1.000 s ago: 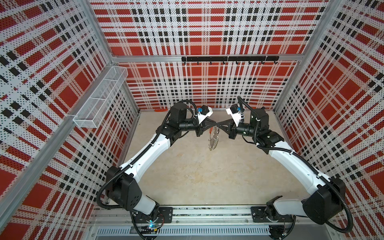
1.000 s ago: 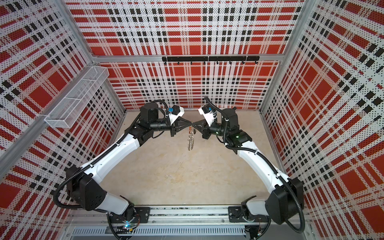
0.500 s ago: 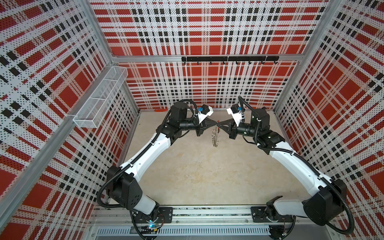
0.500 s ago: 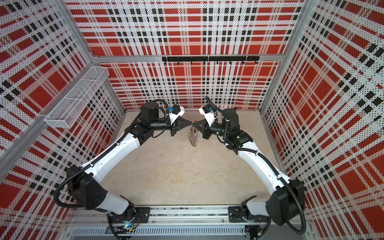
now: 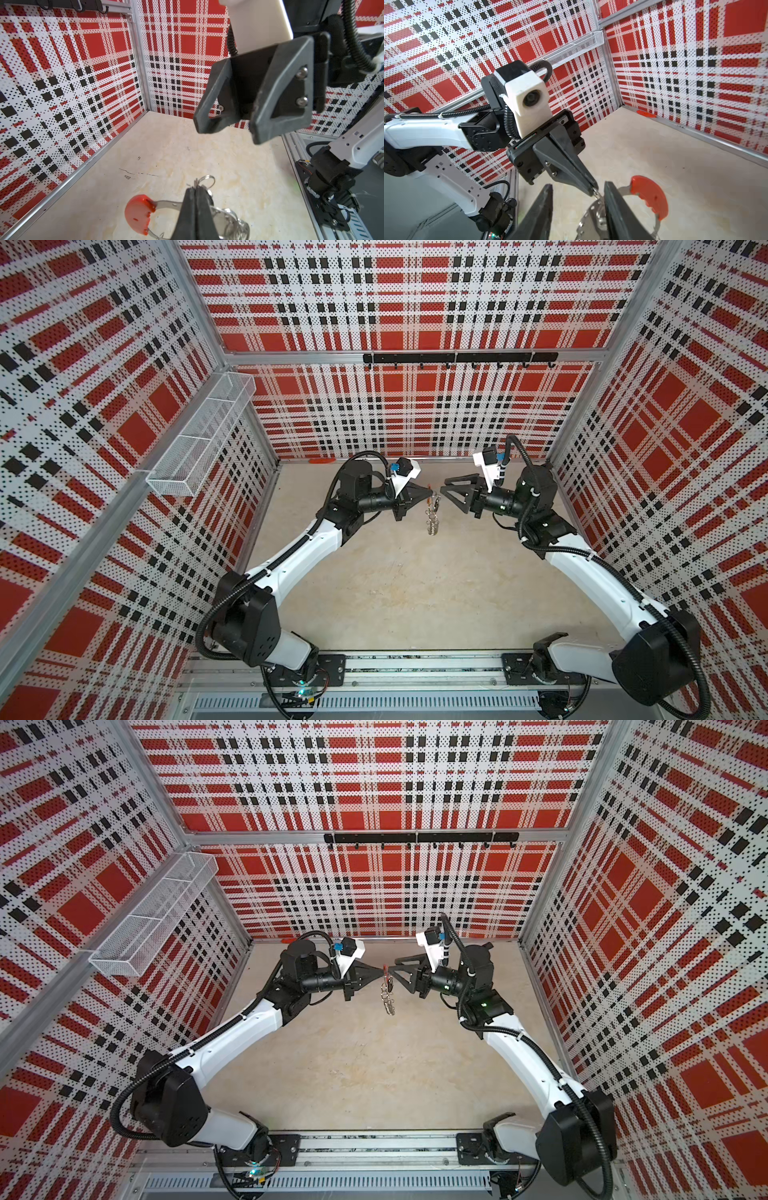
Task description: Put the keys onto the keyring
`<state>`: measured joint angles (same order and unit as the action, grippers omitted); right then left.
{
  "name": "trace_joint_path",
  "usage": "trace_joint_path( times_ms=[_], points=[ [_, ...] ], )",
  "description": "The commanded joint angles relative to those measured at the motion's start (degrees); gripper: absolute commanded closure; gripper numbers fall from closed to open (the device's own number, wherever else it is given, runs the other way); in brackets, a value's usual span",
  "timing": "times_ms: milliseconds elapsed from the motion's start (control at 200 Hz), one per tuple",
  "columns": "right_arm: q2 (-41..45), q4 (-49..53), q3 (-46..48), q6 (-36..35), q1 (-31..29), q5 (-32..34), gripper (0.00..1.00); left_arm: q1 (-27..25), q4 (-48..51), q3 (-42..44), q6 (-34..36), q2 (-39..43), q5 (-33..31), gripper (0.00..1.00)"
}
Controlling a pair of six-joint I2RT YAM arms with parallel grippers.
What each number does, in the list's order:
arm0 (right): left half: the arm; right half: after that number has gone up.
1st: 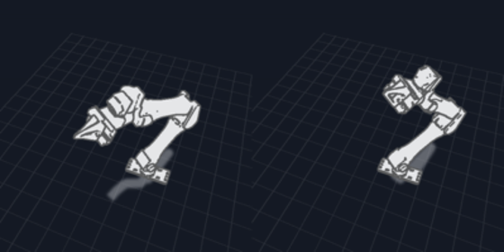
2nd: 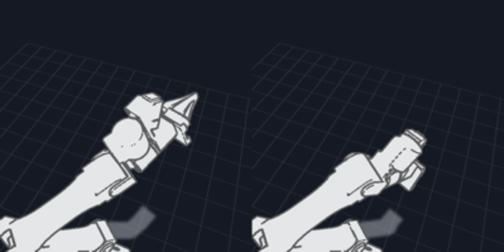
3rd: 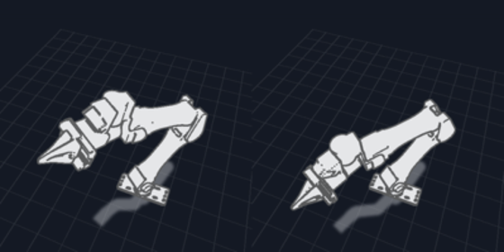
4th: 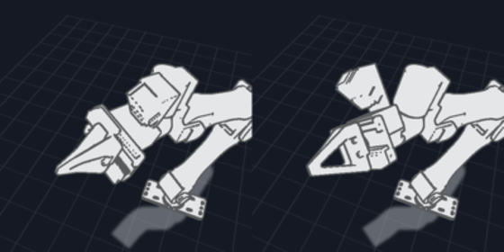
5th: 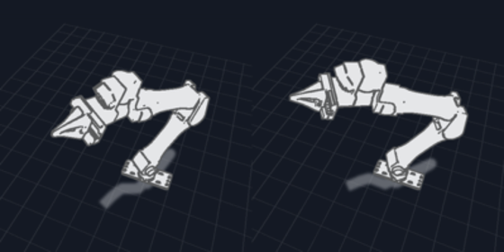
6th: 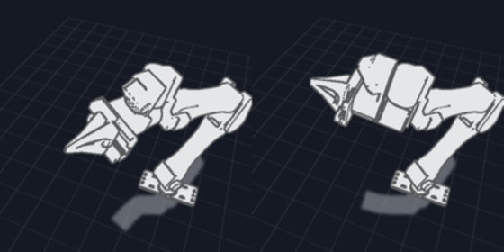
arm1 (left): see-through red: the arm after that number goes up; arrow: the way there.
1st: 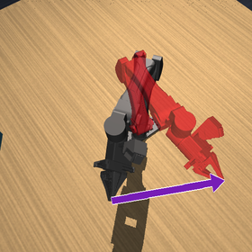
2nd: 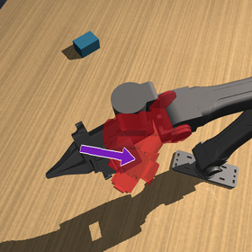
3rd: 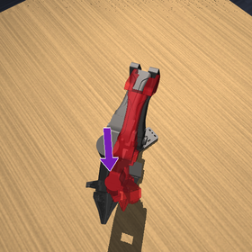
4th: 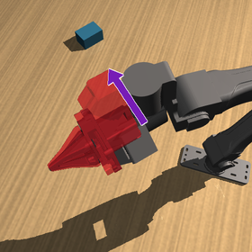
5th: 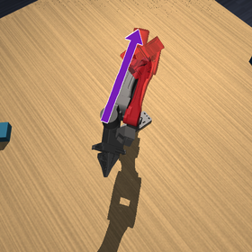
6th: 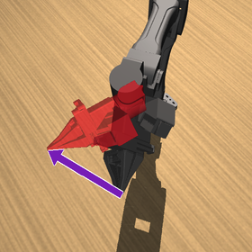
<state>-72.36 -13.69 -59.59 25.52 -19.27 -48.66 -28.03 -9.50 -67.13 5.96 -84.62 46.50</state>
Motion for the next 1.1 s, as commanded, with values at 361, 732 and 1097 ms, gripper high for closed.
trace_joint_path(
  times_ms=[361, 732, 1097],
  points=[
    [-5.34, -21.5, 1.38, 19.98, 1.57, -10.89, 0.56, 0.31, -15.48, 2.94, -10.7, 4.82, -2.73, 1.0],
    [-5.03, -7.59, -3.33, 7.92, -1.52, -6.14, 0.6, -0.1, -18.06, 2.26, -14.18, 4.37, -3.78, 1.0],
    [-4.25, 9.34, -8.17, -7.62, -4.2, 3.44, 0.9, -2.06, -19.13, 1.87, -14.78, 4.11, -8.12, 1.0]
  ],
)
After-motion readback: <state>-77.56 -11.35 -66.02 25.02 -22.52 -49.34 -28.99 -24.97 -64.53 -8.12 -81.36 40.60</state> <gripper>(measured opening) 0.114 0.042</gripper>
